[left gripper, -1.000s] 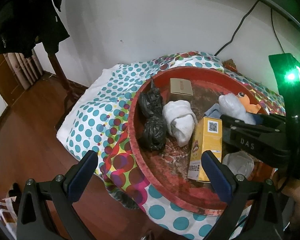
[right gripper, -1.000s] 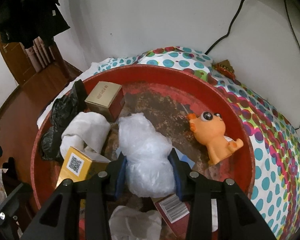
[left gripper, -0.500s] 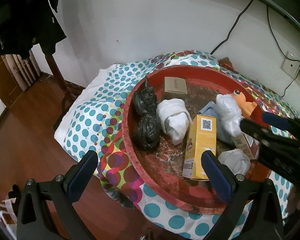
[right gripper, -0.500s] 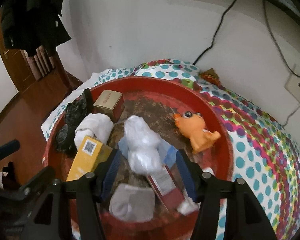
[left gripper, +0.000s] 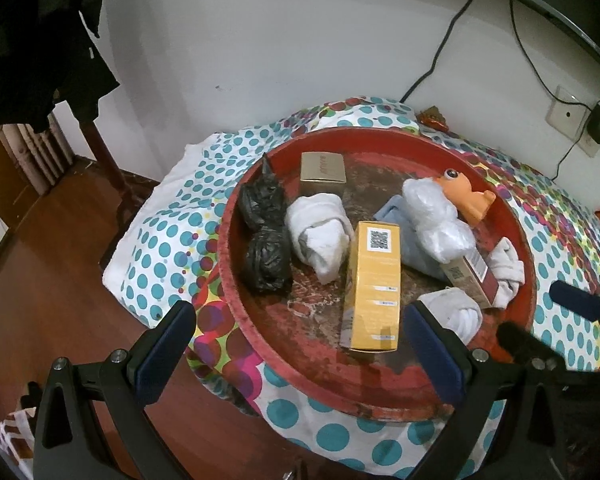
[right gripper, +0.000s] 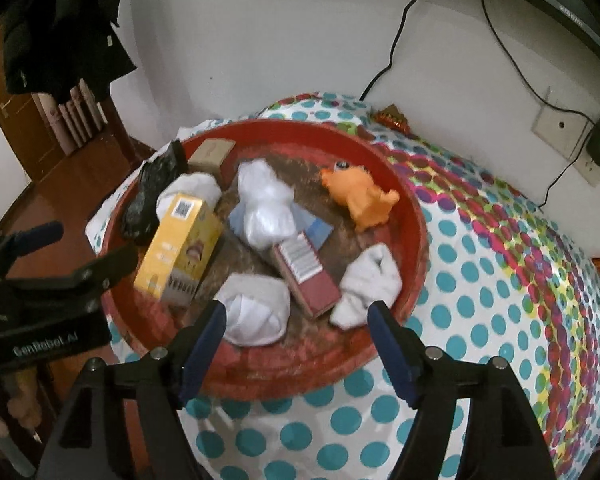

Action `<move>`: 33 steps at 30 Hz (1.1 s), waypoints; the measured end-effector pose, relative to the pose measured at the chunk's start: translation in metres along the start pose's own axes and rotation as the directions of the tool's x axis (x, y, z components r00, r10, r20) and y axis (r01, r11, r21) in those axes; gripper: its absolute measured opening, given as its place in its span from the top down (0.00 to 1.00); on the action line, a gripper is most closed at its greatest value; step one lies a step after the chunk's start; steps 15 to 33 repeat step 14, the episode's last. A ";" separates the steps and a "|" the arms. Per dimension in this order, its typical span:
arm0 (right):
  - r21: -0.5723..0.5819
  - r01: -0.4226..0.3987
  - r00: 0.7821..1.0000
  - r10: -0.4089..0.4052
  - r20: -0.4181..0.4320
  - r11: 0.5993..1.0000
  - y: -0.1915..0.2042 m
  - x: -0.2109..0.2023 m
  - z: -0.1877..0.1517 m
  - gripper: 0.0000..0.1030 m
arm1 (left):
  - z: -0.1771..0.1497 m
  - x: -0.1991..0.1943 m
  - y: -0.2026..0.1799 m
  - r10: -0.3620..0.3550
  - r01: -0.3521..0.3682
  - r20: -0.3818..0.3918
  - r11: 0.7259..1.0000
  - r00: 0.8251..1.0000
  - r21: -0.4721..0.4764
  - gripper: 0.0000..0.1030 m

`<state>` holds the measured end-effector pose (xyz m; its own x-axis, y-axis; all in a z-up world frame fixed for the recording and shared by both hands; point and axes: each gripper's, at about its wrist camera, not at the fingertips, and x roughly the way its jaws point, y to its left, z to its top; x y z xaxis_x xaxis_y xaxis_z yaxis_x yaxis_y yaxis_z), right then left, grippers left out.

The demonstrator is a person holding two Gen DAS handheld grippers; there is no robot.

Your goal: Organize objects

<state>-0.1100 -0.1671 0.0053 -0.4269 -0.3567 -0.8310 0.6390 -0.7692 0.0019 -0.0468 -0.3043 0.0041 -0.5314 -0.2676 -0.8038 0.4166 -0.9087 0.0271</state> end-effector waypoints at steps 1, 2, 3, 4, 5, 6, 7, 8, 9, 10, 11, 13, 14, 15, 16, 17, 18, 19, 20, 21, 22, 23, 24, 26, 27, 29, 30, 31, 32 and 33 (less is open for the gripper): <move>-0.003 0.002 1.000 -0.002 -0.004 1.000 0.001 0.001 -0.002 0.27 | 0.000 -0.001 -0.001 0.000 0.000 0.002 1.000 1.000 0.003 0.00; -0.004 0.001 1.000 -0.001 -0.008 1.000 0.001 0.001 -0.005 0.27 | -0.001 -0.003 -0.002 -0.006 0.006 0.012 1.000 1.000 0.010 0.00; -0.001 -0.003 1.000 0.003 -0.013 1.000 0.001 0.002 -0.007 0.27 | -0.001 -0.004 -0.003 -0.011 0.011 0.019 1.000 1.000 0.014 0.00; 0.003 -0.006 1.000 0.006 -0.017 1.000 0.001 0.003 -0.009 0.27 | -0.001 -0.005 -0.004 -0.017 0.017 0.025 1.000 1.000 0.017 0.00; 0.006 -0.009 1.000 0.009 -0.022 1.000 0.001 0.004 -0.011 0.27 | -0.001 -0.007 -0.005 -0.030 0.029 0.036 0.999 0.999 0.023 0.00; 0.008 -0.010 1.000 0.010 -0.024 1.000 0.001 0.004 -0.011 0.27 | -0.001 -0.008 -0.005 -0.033 0.032 0.039 0.999 0.999 0.024 0.00; 0.009 -0.009 1.000 0.010 -0.024 1.000 0.001 0.004 -0.011 0.27 | -0.001 -0.009 -0.006 -0.035 0.033 0.044 0.999 0.998 0.030 0.00; 0.007 -0.005 1.000 0.005 -0.024 1.000 0.001 0.004 -0.011 0.27 | -0.001 -0.010 -0.007 -0.031 0.029 0.044 0.999 0.999 0.032 0.00; 0.007 -0.002 1.000 0.002 -0.025 1.000 0.001 0.004 -0.011 0.27 | -0.001 -0.010 -0.007 -0.024 0.023 0.044 0.999 0.999 0.032 0.00; 0.007 -0.002 1.000 0.002 -0.025 1.000 0.001 0.003 -0.010 0.27 | -0.001 -0.011 -0.008 -0.024 0.022 0.048 0.999 0.999 0.040 0.00; 0.006 -0.001 1.000 0.001 -0.023 1.000 0.001 0.003 -0.010 0.27 | -0.001 -0.012 -0.010 -0.011 0.009 0.050 0.998 0.999 0.055 0.00; 0.002 0.009 1.000 -0.009 -0.018 1.000 0.001 0.002 -0.008 0.27 | 0.000 -0.013 -0.012 0.015 -0.018 0.051 0.998 0.999 0.059 0.00; 0.004 0.009 1.000 -0.009 -0.016 1.000 0.000 0.002 -0.008 0.27 | 0.001 -0.014 -0.013 0.013 -0.017 0.056 0.998 0.998 0.064 0.00; 0.004 0.009 1.000 -0.009 -0.016 1.000 0.000 0.002 -0.008 0.27 | 0.001 -0.014 -0.013 0.013 -0.017 0.056 0.998 0.998 0.064 0.00; 0.004 0.009 1.000 -0.009 -0.016 1.000 0.000 0.002 -0.008 0.27 | 0.001 -0.014 -0.013 0.013 -0.017 0.056 0.998 0.998 0.064 0.00; 0.004 0.009 1.000 -0.009 -0.016 1.000 0.000 0.002 -0.008 0.27 | 0.001 -0.014 -0.013 0.013 -0.017 0.056 0.998 0.998 0.064 0.00; 0.004 0.009 1.000 -0.009 -0.016 1.000 0.000 0.002 -0.008 0.27 | 0.001 -0.014 -0.013 0.013 -0.017 0.056 0.998 0.998 0.064 0.00; 0.004 0.009 1.000 -0.009 -0.016 1.000 0.000 0.002 -0.008 0.27 | 0.001 -0.014 -0.013 0.013 -0.017 0.056 0.998 0.998 0.064 0.00; 0.004 0.009 1.000 -0.009 -0.016 1.000 0.000 0.002 -0.008 0.27 | 0.001 -0.014 -0.013 0.013 -0.017 0.056 0.998 0.998 0.064 0.00; 0.004 0.009 1.000 -0.009 -0.016 1.000 0.000 0.002 -0.008 0.27 | 0.001 -0.014 -0.013 0.013 -0.017 0.056 0.998 0.998 0.064 0.00; 0.004 0.009 1.000 -0.009 -0.016 1.000 0.000 0.002 -0.008 0.27 | 0.001 -0.014 -0.013 0.013 -0.017 0.056 0.998 0.998 0.064 0.00; 0.004 0.009 1.000 -0.009 -0.016 1.000 0.000 0.002 -0.008 0.27 | 0.001 -0.014 -0.013 0.013 -0.017 0.056 0.998 0.998 0.064 0.00; 0.004 0.009 1.000 -0.009 -0.016 1.000 0.000 0.002 -0.008 0.27 | 0.001 -0.014 -0.013 0.013 -0.017 0.056 0.998 0.998 0.064 0.00; 0.004 0.009 1.000 -0.009 -0.016 1.000 0.000 0.002 -0.008 0.27 | 0.001 -0.014 -0.013 0.013 -0.017 0.056 0.998 0.998 0.064 0.00; 0.004 0.009 1.000 -0.009 -0.016 1.000 0.000 0.002 -0.008 0.27 | 0.001 -0.014 -0.013 0.013 -0.017 0.056 0.998 0.998 0.064 0.00; 0.004 0.009 1.000 -0.009 -0.016 1.000 0.000 0.002 -0.008 0.27 | 0.001 -0.014 -0.013 0.013 -0.017 0.056 0.998 0.998 0.064 0.00; 0.004 0.009 1.000 -0.009 -0.016 1.000 0.000 0.002 -0.008 0.27 | 0.001 -0.014 -0.013 0.013 -0.017 0.056 0.998 0.998 0.064 0.00; 0.004 0.009 1.000 -0.009 -0.016 1.000 0.000 0.002 -0.008 0.27 | 0.001 -0.014 -0.013 0.013 -0.017 0.056 0.998 0.998 0.064 0.00; 0.004 0.009 1.000 -0.009 -0.016 1.000 0.000 0.002 -0.008 0.27 | 0.001 -0.014 -0.013 0.013 -0.017 0.056 0.998 0.998 0.064 0.00; 0.004 0.009 1.000 -0.009 -0.016 1.000 0.000 0.002 -0.008 0.27 | 0.001 -0.014 -0.013 0.013 -0.017 0.056 0.998 0.998 0.064 0.00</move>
